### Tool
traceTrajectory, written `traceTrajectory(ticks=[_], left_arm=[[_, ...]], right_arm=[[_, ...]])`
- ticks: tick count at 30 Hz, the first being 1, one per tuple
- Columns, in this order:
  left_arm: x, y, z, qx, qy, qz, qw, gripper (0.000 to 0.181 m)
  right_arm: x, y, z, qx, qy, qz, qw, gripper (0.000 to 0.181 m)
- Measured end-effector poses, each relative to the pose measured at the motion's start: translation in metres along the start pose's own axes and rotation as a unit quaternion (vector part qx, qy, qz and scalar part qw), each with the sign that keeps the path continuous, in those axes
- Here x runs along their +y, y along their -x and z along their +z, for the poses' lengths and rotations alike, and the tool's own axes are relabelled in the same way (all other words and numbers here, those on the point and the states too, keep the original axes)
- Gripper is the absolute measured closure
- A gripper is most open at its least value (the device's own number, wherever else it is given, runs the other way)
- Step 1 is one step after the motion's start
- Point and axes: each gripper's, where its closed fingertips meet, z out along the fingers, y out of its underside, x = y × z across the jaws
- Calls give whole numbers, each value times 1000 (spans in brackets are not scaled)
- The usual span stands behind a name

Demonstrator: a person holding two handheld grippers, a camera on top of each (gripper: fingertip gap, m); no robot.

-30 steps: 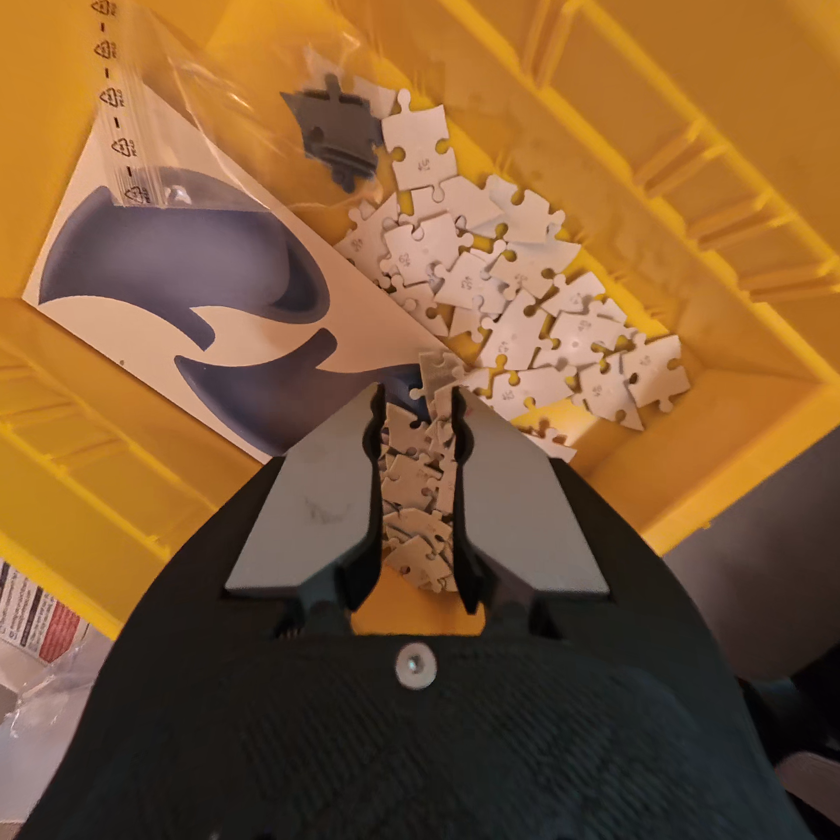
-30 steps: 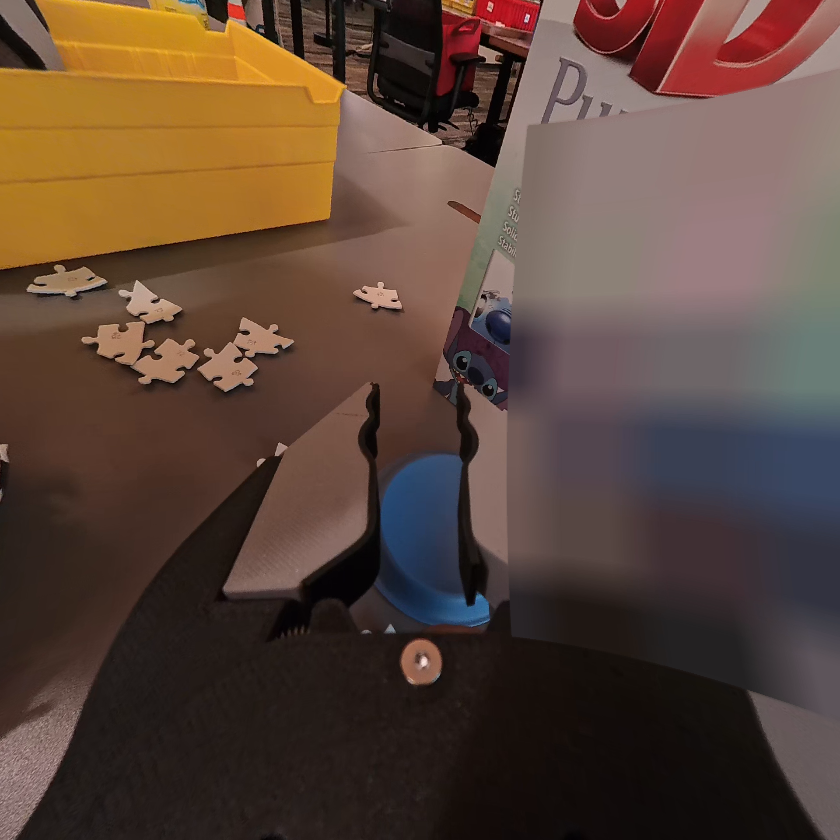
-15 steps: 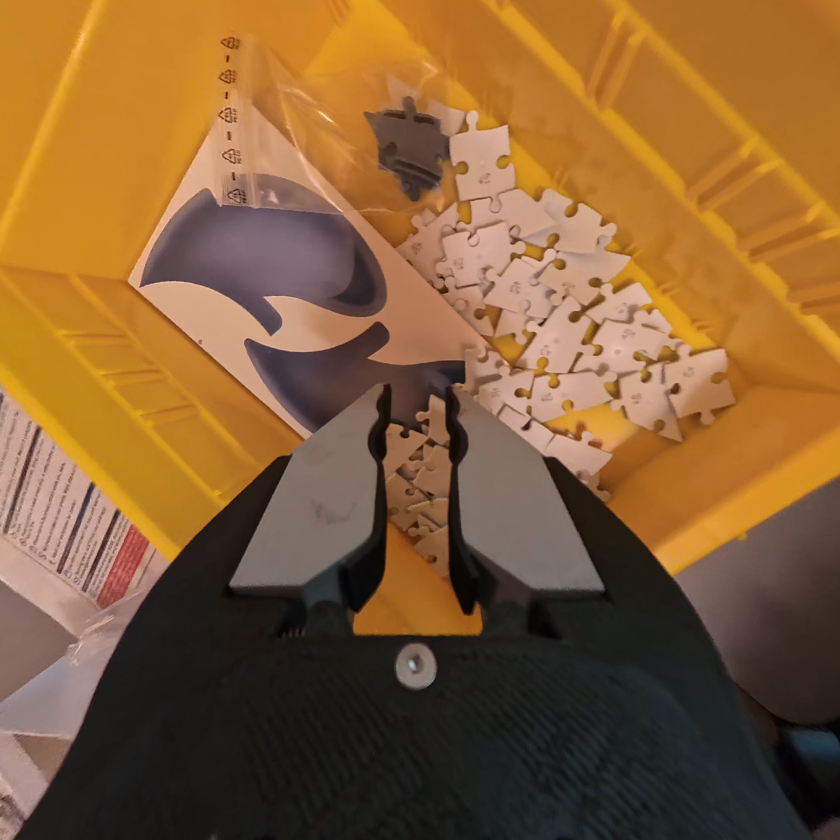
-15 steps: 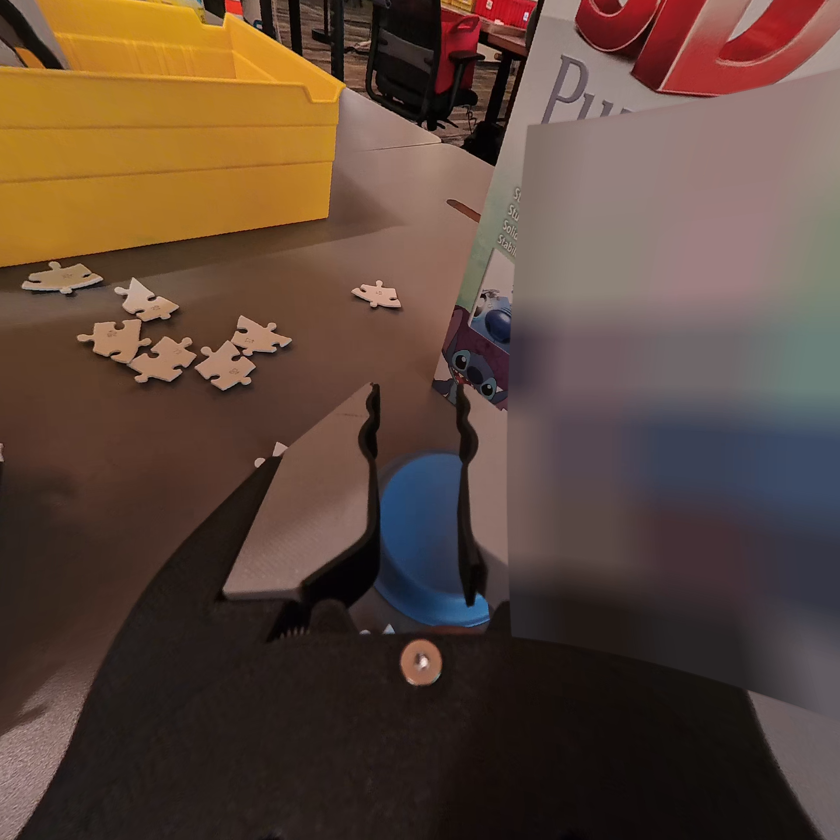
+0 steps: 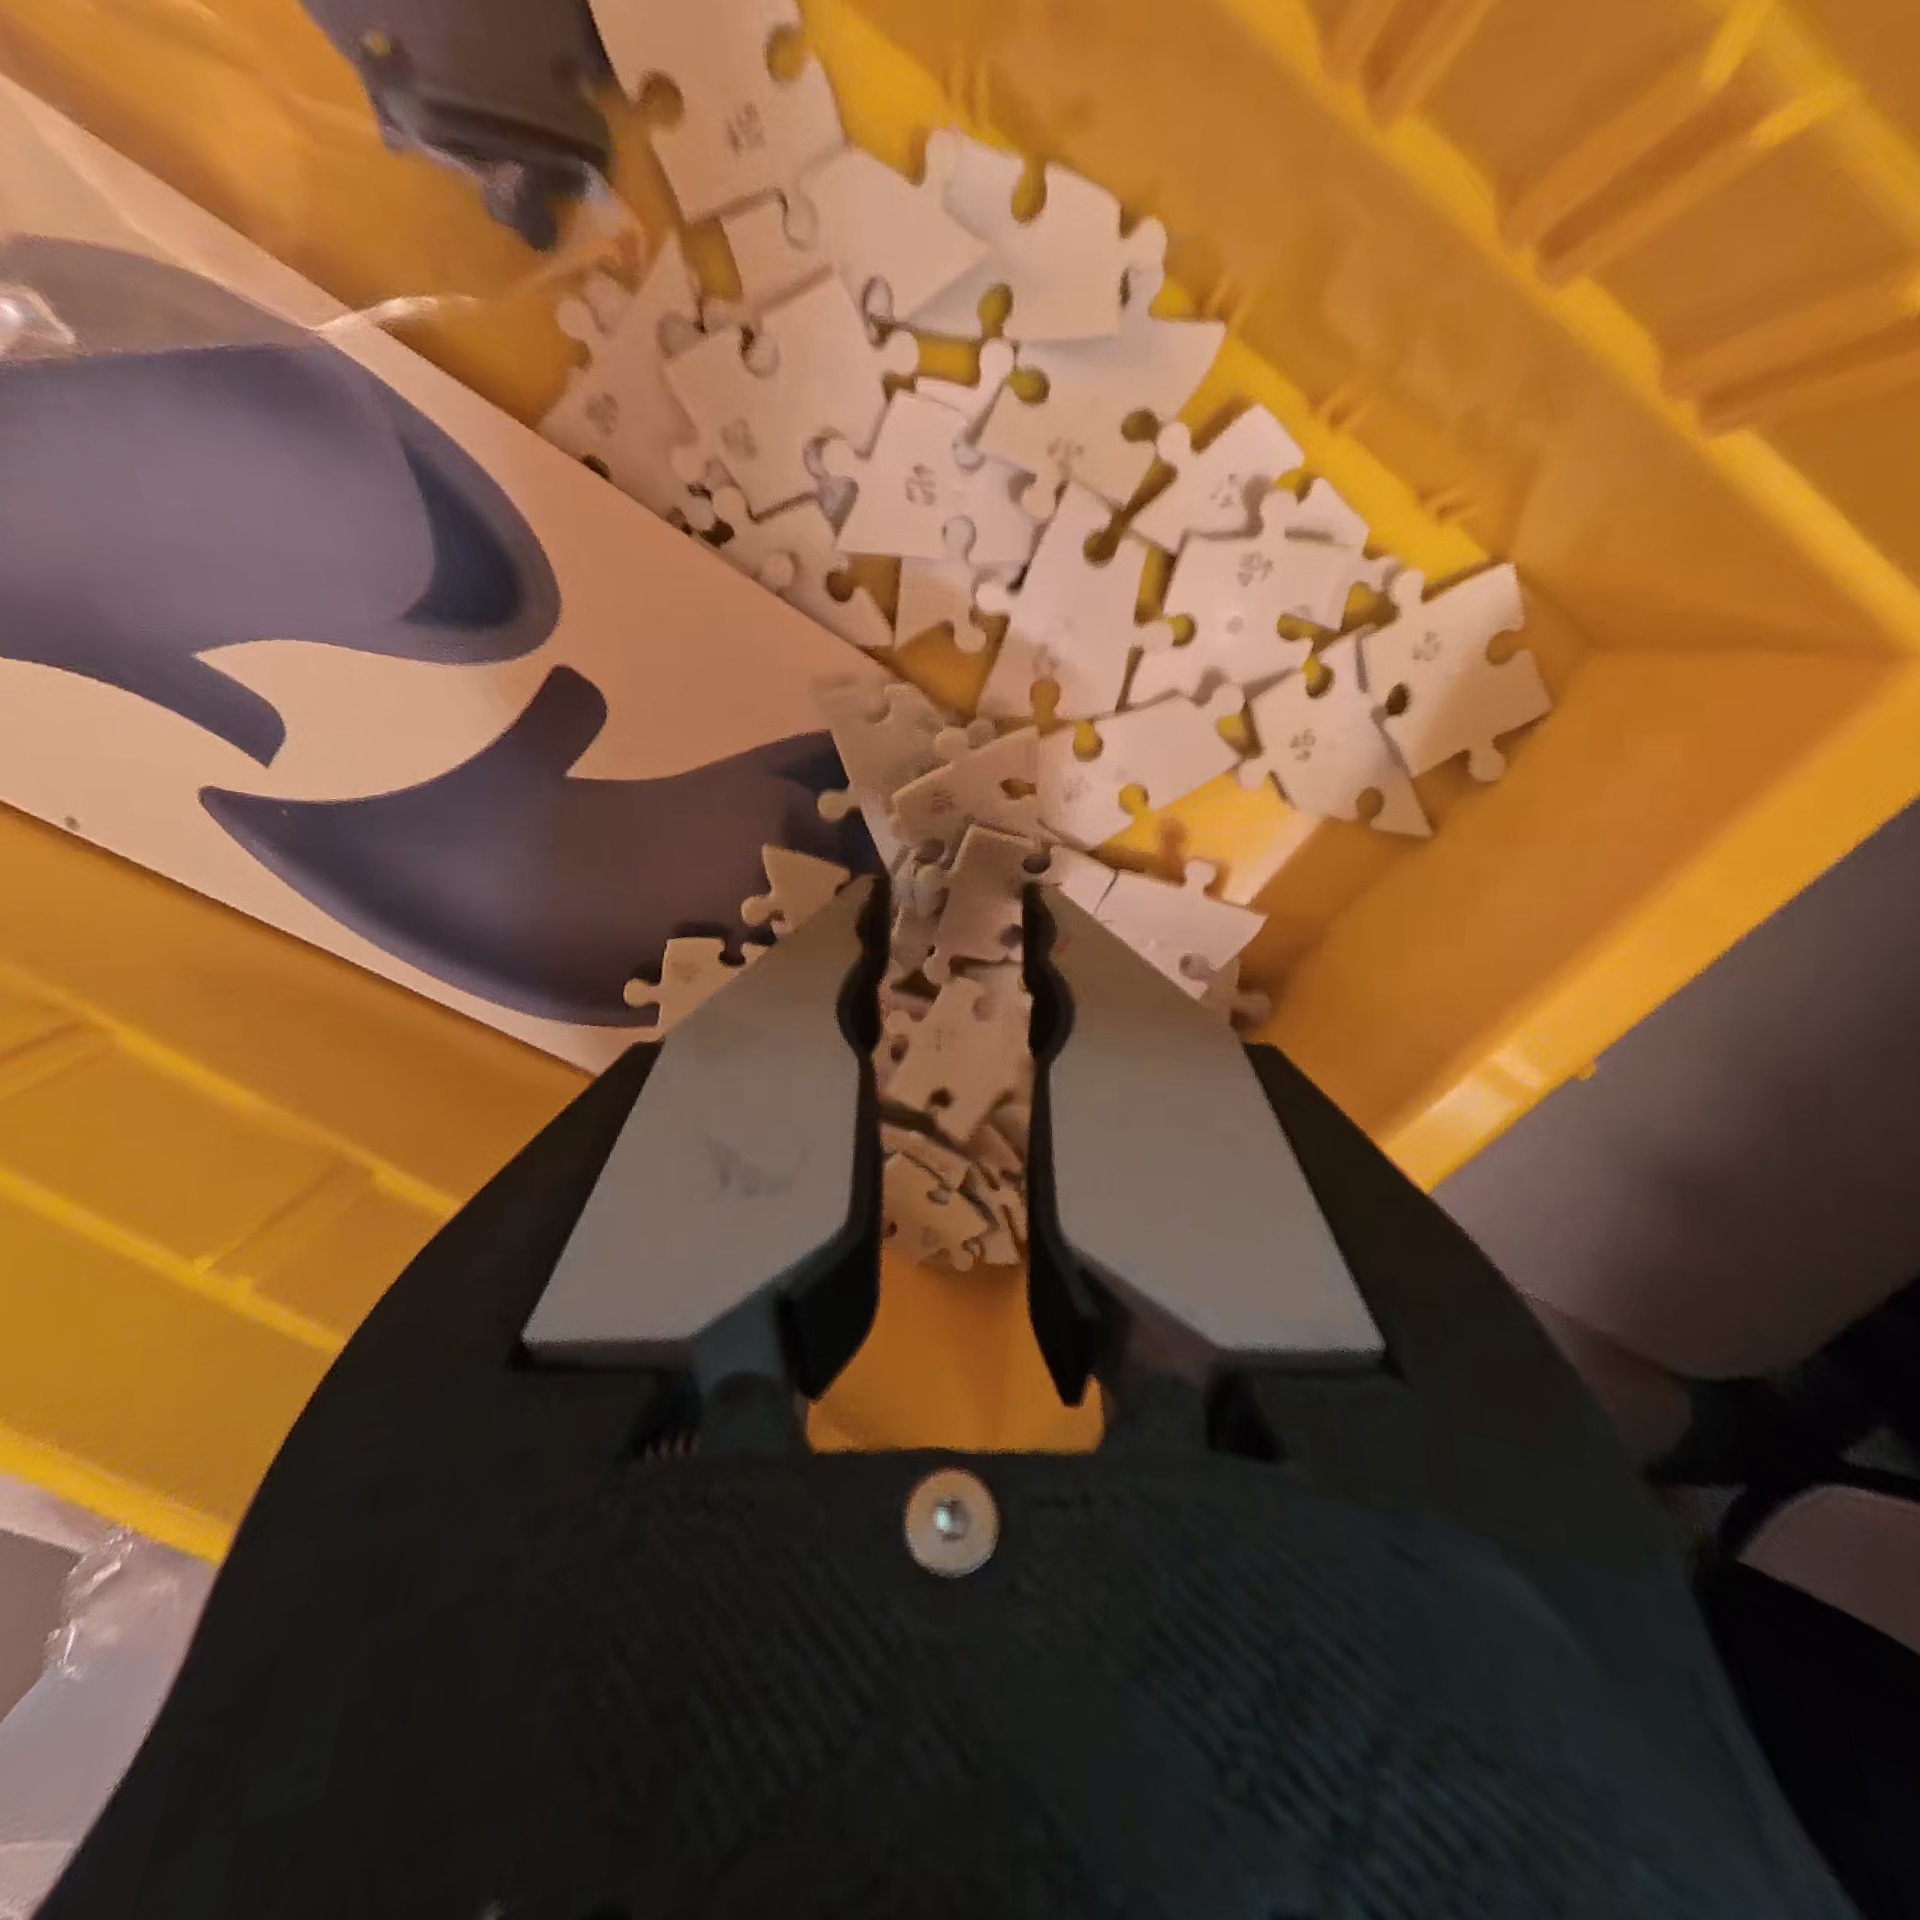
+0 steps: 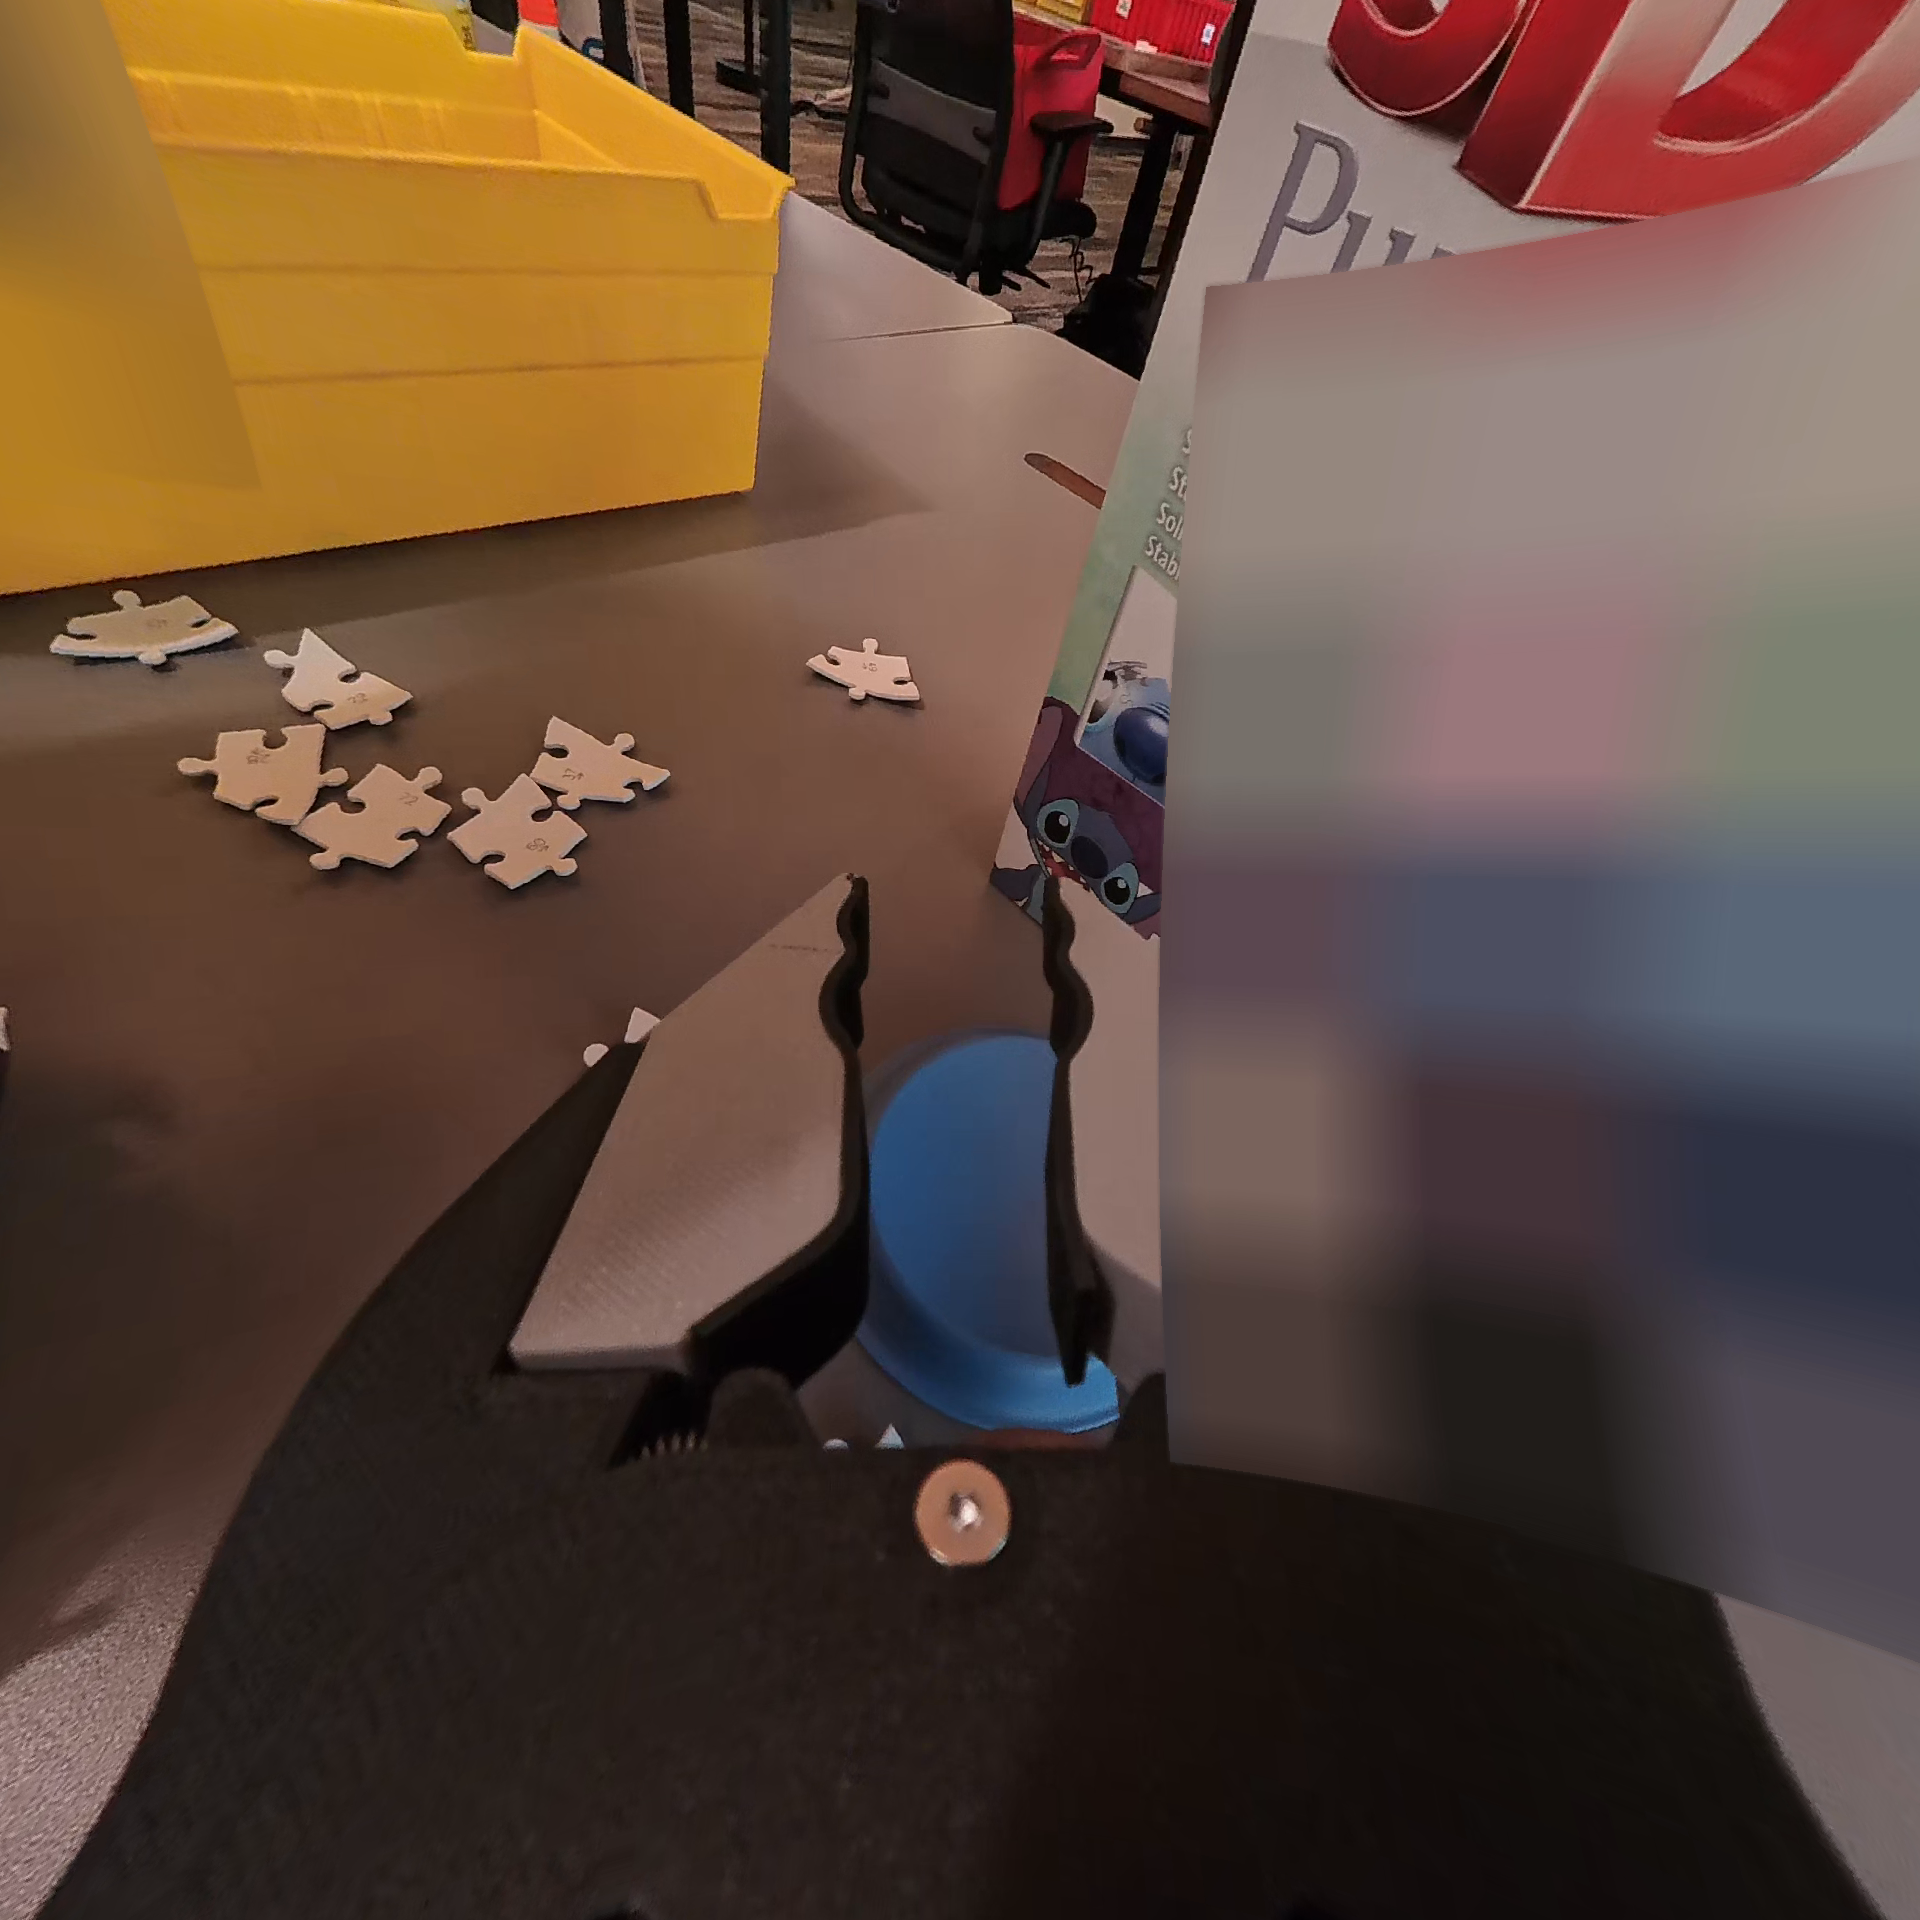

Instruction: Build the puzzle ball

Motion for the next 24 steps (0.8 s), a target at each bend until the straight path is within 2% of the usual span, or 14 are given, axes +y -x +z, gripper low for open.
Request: traceTrajectory(ticks=[3,8,14,16,21,24], left_arm=[[-11,-6,2,14,-19,10,1000,181],[-32,-4,1,29,-70,-7,997,181],[-51,10,-16,14,-144,-34,989,181],[-45,3,-16,34,-135,-32,990,180],[-28,-12,-5,70,-80,-20,994,154],[-26,-25,1,98,-66,-9,993,151]], right_arm=[[0,0,0,0,0,0,1000,151],[0,0,0,0,0,-1,1000,151],[0,0,0,-1,0,-2,1000,151],[0,0,0,-1,0,-1,1000,151],[0,0,0,0,0,-1,1000,151],[0,0,0,1,0,-2,1000,151]])
